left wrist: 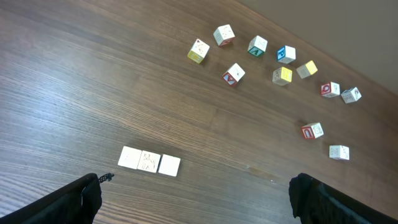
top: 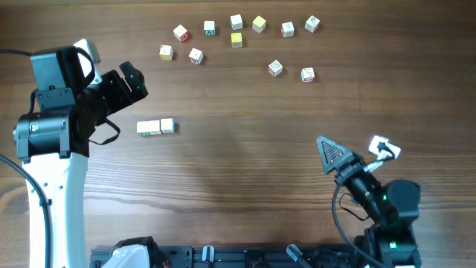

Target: Form a horizontal line

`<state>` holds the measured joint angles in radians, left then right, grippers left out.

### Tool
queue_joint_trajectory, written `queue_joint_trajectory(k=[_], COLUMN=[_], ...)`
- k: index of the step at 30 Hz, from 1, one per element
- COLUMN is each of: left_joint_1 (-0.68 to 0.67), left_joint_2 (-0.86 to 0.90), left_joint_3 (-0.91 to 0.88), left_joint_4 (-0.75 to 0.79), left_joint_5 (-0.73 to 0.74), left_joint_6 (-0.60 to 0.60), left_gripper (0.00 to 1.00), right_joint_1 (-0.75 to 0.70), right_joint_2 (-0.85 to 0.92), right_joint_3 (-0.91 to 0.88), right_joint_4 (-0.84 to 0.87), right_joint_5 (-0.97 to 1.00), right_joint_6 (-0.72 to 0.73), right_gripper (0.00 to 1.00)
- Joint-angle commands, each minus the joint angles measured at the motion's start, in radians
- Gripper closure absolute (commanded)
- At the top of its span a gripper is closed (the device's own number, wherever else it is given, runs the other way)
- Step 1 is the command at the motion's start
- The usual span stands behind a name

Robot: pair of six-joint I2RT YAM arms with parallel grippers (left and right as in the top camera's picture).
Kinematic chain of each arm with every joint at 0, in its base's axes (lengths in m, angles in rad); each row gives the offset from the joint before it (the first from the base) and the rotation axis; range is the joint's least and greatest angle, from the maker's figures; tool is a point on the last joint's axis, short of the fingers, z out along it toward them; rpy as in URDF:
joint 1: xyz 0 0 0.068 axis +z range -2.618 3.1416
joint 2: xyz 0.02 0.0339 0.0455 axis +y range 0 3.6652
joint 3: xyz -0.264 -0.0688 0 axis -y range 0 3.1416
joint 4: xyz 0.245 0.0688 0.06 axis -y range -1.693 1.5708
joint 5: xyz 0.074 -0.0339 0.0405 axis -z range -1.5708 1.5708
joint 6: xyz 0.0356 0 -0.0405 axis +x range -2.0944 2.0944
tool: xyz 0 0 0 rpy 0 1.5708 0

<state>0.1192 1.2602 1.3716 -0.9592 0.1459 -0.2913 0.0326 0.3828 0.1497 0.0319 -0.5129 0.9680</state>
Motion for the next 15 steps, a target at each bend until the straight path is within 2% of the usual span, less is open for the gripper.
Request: queue_joint_trajectory(k=[1,8,15], left_joint_1=[0.003,0.003,0.003], left_joint_2=[-0.003,-0.003,-0.003], left_joint_3=[-0.013,-0.013,-0.013], left_joint_4=[-0.001,-0.001,0.000], left_joint_5=[-0.010,-0.010,-0.010], left_joint_6=[-0.008,-0.008,-0.008], left_gripper=[0.00,0.00,0.00], right_joint_1=[-0.005,-0.004,0.002], right_joint_2=[0.175,0.504,0.755], right_joint_3=[0.130,0.381,0.557], right_joint_4=[-0.059,-0.260,-0.301], right_joint_5=[-0.046,-0.114,-0.209], right_joint_6=[-0.154,-0.362,-0.477], right_gripper=[0.01,0.00,0.00])
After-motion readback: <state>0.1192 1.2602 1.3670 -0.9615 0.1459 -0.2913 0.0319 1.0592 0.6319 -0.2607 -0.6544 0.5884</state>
